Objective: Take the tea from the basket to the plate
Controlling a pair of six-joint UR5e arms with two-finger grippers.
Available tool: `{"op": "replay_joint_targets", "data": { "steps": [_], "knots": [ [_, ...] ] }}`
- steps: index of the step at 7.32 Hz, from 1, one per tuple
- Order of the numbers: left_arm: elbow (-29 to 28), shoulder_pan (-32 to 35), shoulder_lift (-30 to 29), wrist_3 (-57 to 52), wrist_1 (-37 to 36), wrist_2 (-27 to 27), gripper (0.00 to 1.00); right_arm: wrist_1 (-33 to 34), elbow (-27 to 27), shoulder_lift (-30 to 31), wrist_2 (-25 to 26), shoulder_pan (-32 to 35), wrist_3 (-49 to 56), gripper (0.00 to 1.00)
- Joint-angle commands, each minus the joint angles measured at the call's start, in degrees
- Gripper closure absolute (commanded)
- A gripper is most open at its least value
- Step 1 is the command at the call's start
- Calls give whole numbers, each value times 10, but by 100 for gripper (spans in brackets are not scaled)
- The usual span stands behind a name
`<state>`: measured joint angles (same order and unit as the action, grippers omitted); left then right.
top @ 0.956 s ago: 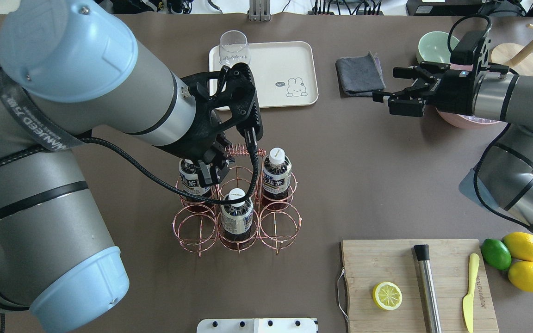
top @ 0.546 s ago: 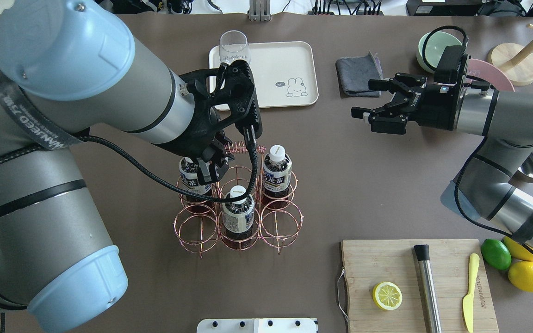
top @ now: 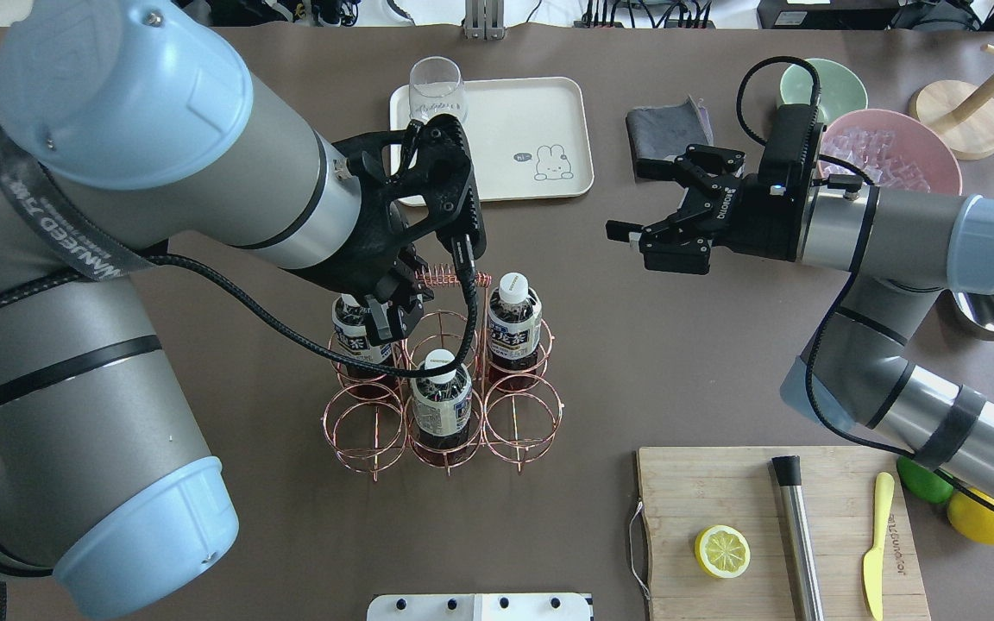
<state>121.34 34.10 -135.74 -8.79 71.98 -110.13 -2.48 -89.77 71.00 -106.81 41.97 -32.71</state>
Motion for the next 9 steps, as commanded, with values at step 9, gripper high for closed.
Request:
{"op": "replay_joint_targets", "data": {
  "steps": [9],
  "knots": [
    [4,6,1,3,-4,-1,100,8,-23,-19,142,-135,10,18]
  ]
}}
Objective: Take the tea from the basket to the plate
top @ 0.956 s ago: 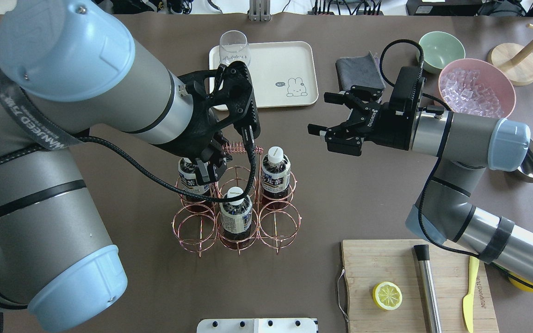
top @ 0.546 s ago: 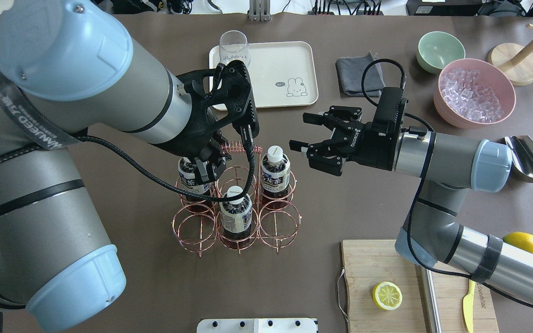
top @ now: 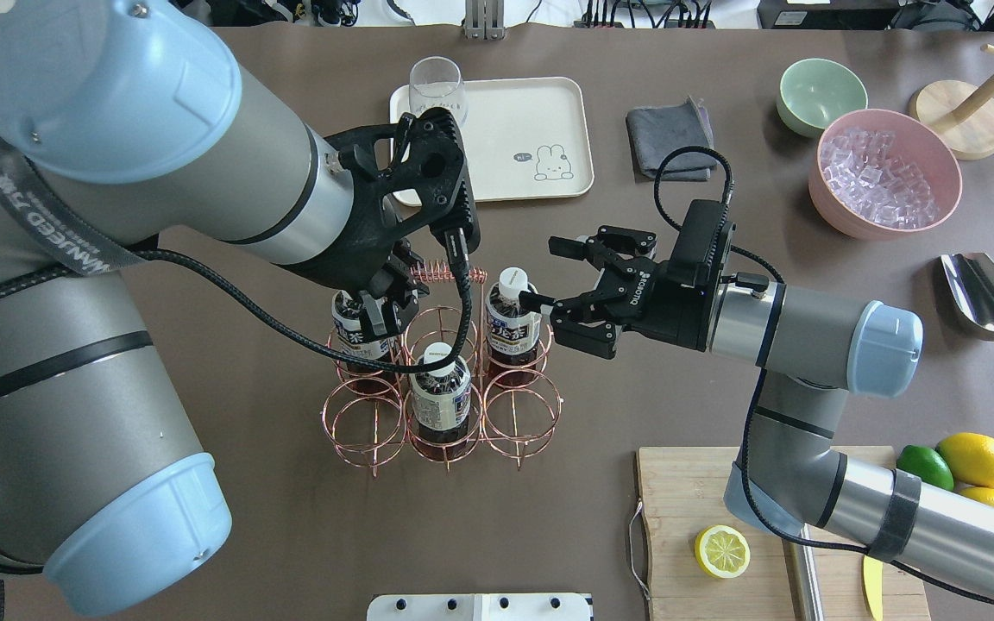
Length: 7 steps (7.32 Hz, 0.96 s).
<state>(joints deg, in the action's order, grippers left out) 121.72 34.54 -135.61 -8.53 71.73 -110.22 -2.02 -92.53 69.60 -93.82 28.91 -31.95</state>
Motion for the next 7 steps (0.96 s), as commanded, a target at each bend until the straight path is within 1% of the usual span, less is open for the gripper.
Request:
{"op": "replay_joint_targets", "data": {
  "steps": [1,3,7],
  "knots": [
    [-1,2,0,0,-1,0,100,7,9,-10,18,-4,3,17],
    [-1,2,0,0,-1,0,100,7,33,-30,28,-5,3,17],
    [-1,2,1,0,-1,0,100,19,34,-38,31,-2,33,17]
  ]
}}
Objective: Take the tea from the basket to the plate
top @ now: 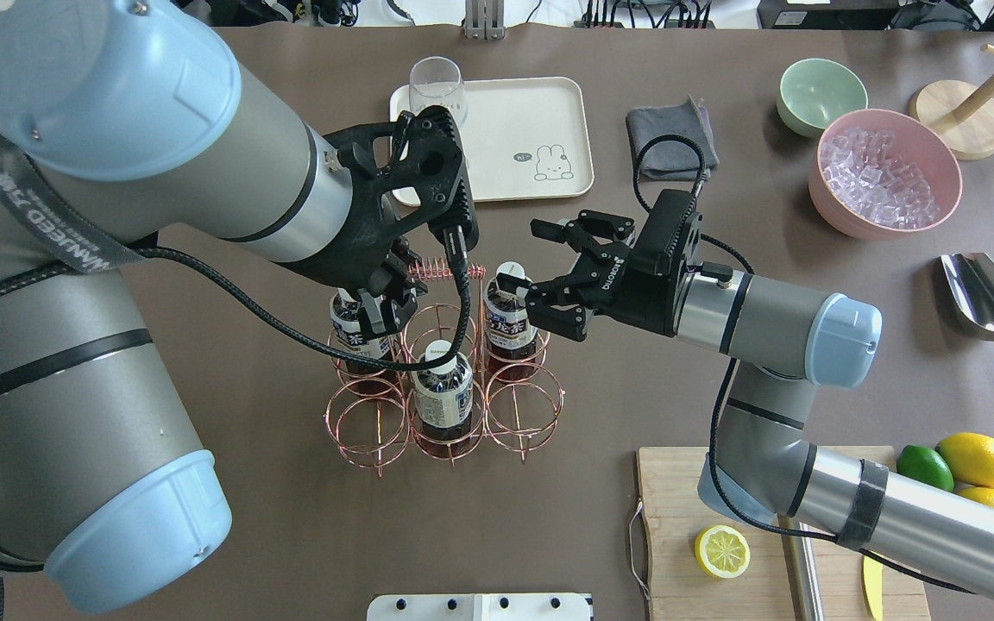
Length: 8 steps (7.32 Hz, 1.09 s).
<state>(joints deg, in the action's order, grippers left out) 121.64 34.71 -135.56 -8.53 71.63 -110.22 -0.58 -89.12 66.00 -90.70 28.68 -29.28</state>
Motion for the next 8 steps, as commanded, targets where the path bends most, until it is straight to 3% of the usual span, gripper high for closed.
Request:
{"op": "replay_joint_targets", "data": {
  "steps": [1,8],
  "knots": [
    [-1,-1,0,-1,0,0,100,6,1,-3,1,1,5,16],
    [-4,-3,6,-2,1,0,100,4,21,-13,28,-14,7,14]
  ]
}}
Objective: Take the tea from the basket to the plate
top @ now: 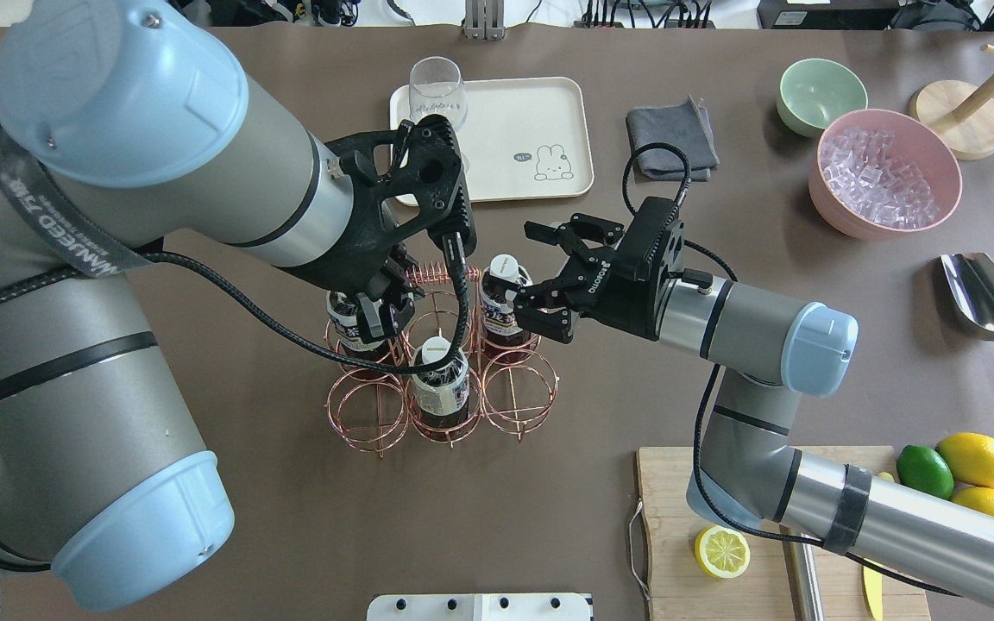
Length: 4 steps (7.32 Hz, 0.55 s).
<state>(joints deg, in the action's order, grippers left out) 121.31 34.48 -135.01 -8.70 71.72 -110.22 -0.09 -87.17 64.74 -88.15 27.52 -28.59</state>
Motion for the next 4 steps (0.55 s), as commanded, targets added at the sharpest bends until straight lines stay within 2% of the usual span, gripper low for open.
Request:
{"op": "replay_joint_targets", "data": {
  "steps": [1,4],
  "knots": [
    [0,0,0,0,0,0,100,-1,2,-1,3,-3,0,14],
    [0,0,3,0,0,0,100,0,4,-1,14,-12,0,14]
  ]
}}
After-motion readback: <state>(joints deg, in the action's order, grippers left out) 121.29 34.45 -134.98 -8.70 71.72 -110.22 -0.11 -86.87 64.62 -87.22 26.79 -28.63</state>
